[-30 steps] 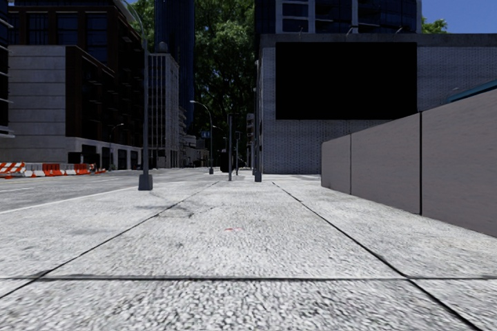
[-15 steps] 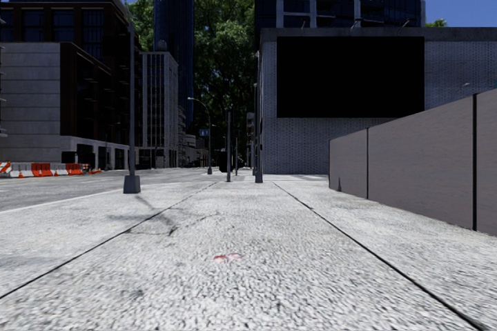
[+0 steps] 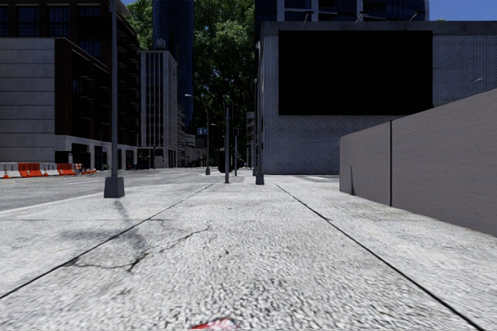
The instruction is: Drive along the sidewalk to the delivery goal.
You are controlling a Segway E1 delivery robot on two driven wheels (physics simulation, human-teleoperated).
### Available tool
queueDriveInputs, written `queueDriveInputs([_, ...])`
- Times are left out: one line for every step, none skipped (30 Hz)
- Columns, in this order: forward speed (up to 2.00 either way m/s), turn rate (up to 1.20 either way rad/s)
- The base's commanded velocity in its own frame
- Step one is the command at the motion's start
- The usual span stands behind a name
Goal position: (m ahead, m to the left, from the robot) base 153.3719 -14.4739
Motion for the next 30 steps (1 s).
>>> queueDriveInputs([2.0, 0.0])
queueDriveInputs([2.0, 0.0])
queueDriveInputs([2.0, 0.0])
queueDriveInputs([2.0, 0.0])
queueDriveInputs([2.0, 0.0])
queueDriveInputs([2.0, 0.0])
queueDriveInputs([2.0, 0.0])
queueDriveInputs([2.0, 0.0])
queueDriveInputs([2.0, 0.0])
queueDriveInputs([2.0, 0.0])
queueDriveInputs([2.0, 0.0])
queueDriveInputs([2.0, 0.0])
queueDriveInputs([2.0, 0.0])
queueDriveInputs([2.0, 0.0])
queueDriveInputs([2.0, 0.0])
queueDriveInputs([2.0, 0.0])
queueDriveInputs([2.0, 0.0])
queueDriveInputs([2.0, 0.0])
queueDriveInputs([2.0, 0.0])
queueDriveInputs([2.0, 0.0])
queueDriveInputs([2.0, 0.0])
queueDriveInputs([2.0, 0.0])
queueDriveInputs([2.0, 0.0])
queueDriveInputs([2.0, 0.0])
queueDriveInputs([2.0, -0.09])
queueDriveInputs([2.0, -0.2])
queueDriveInputs([2.0, -0.22])
queueDriveInputs([2.0, -0.37])
queueDriveInputs([2.0, -0.37])
queueDriveInputs([2.0, -0.37])
